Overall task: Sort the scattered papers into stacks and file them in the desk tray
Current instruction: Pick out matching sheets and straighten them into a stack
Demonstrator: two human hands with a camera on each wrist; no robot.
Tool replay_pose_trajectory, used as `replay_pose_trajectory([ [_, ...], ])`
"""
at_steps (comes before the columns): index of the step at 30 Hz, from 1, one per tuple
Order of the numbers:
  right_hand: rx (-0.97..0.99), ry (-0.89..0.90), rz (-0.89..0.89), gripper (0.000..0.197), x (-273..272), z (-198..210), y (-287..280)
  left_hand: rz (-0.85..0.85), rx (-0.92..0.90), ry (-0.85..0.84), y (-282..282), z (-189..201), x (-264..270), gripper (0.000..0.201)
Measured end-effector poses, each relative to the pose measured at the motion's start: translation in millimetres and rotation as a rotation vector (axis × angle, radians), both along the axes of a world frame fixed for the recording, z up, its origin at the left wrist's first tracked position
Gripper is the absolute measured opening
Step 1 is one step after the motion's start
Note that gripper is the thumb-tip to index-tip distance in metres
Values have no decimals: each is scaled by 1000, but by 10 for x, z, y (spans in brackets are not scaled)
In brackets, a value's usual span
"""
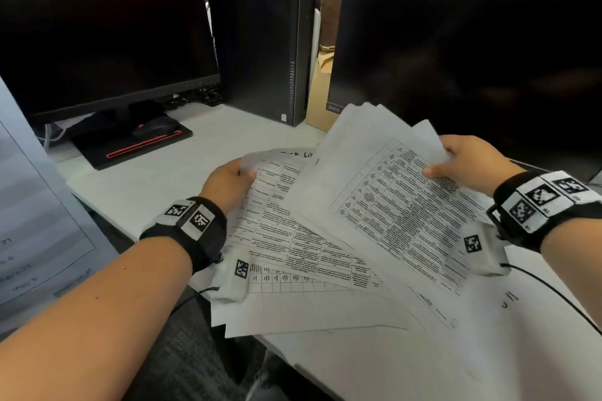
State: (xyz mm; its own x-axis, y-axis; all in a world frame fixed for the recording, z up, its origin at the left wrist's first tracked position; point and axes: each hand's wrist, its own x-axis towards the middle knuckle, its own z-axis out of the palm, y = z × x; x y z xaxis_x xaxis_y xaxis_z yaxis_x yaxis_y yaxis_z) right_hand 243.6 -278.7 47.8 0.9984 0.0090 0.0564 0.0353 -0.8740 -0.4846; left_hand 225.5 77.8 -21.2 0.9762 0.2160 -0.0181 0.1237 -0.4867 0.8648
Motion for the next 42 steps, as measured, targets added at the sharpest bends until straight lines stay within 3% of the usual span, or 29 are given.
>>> replay_pose_trajectory([
  [6, -78, -24, 134, 25, -90, 110, 338, -93, -156, -54, -243, 149, -14, 14],
  [10, -146, -24, 122, 48, -112, -4, 502, -191, -264, -58, -371, 211, -33, 23],
  [11, -153, -7, 124, 46, -114, -41, 534, -225, -294, -61, -384, 206, -31, 22],
  [13, -204, 61, 125, 18, -103, -109, 581, -241, -281, -65, -398, 197, -36, 20],
  [16, -266, 134, 111, 14, -109, -180, 653, -241, -265, -62, -412, 194, -55, 20],
  [17, -287, 123, 119, 15, -104, -207, 670, -248, -273, -55, -415, 194, -66, 19],
  [19, -314, 110, 102, 38, -108, -232, 687, -239, -309, -43, -405, 191, -78, 19],
  [20, -308, 90, 89, 40, -110, -226, 685, -223, -316, -38, -395, 196, -89, 20],
  [22, -229, 64, 67, 34, -148, -176, 640, -181, -297, -30, -340, 196, -100, 35],
  [24, -134, 67, 44, 25, -177, -110, 543, -142, -346, -20, -285, 164, -58, 28],
  [28, -7, 85, -41, 18, -165, 5, 280, 39, -417, 15, -135, -63, 105, 35],
  [34, 401, 265, -252, 36, 108, -346, -149, 52, -479, 36, -216, -132, 50, 26],
  [35, 471, 322, -274, 36, 102, -417, -139, 46, -496, 34, -244, -136, 41, 19],
  [38, 688, 422, -313, 26, 0, -557, 12, 48, -631, 63, -324, -153, 20, 23],
  [42, 931, 509, -273, 35, -69, -636, 171, 3, -658, 111, -394, -168, 43, 30],
])
